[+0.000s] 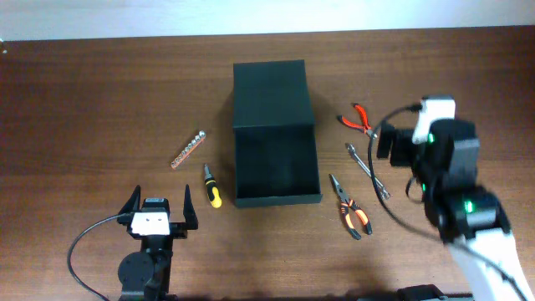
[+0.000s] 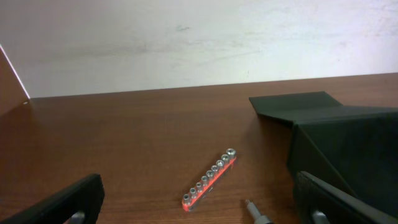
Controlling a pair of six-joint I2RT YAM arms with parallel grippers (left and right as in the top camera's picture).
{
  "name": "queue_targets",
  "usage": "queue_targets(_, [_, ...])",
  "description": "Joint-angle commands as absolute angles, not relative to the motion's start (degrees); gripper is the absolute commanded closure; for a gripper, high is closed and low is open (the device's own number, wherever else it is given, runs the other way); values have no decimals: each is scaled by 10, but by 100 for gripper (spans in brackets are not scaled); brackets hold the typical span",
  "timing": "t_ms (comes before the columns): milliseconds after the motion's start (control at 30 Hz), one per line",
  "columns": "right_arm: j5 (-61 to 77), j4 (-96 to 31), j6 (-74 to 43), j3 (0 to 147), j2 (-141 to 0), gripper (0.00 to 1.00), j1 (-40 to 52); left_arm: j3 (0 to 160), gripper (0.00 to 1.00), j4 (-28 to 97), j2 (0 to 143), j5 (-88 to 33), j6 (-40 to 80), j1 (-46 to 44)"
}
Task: Pack container
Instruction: 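Raise the right gripper and move it toward the red cutters, then lower the right gripper over the red-handled cutters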
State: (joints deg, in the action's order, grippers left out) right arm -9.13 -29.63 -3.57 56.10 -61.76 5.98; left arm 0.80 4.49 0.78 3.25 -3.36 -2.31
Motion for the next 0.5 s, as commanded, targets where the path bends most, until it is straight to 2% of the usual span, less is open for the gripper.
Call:
queue_targets(0, [-96, -318, -32, 630, -688, 1, 60, 5, 1, 45, 4, 28, -32, -25])
queue_targets(200, [-86, -330, -32, 697, -790, 1, 60, 5, 1, 45, 4, 28, -32, -25])
queue_targets(467, [-64, -309, -34, 706, -858, 1, 60, 5, 1, 45, 4, 28, -33, -25])
